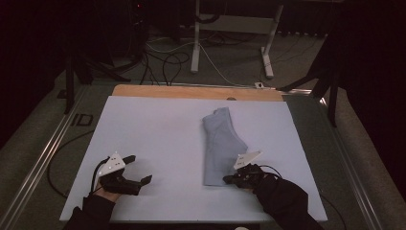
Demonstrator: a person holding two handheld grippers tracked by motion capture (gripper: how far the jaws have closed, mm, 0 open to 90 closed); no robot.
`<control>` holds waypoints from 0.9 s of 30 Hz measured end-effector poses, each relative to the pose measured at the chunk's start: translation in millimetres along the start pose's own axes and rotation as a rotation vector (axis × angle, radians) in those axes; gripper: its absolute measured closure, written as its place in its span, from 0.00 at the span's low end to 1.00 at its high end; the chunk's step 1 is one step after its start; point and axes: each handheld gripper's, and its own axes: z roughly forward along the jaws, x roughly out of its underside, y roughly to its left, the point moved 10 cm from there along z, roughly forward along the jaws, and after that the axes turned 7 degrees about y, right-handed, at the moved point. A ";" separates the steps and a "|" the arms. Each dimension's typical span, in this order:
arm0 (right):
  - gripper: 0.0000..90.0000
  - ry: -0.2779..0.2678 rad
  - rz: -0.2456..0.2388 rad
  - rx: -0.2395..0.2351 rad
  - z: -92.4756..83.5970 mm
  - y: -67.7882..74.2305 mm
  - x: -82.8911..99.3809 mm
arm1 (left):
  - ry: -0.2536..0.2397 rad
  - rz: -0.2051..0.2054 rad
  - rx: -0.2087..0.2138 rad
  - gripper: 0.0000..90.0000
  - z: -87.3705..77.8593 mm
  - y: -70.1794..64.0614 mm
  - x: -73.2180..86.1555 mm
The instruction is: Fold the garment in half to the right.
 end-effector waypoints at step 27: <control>0.10 -0.203 0.037 -0.031 -32.1 -3.6 -35.4 | 0.014 0.014 0.010 0.01 -1.7 0.1 1.8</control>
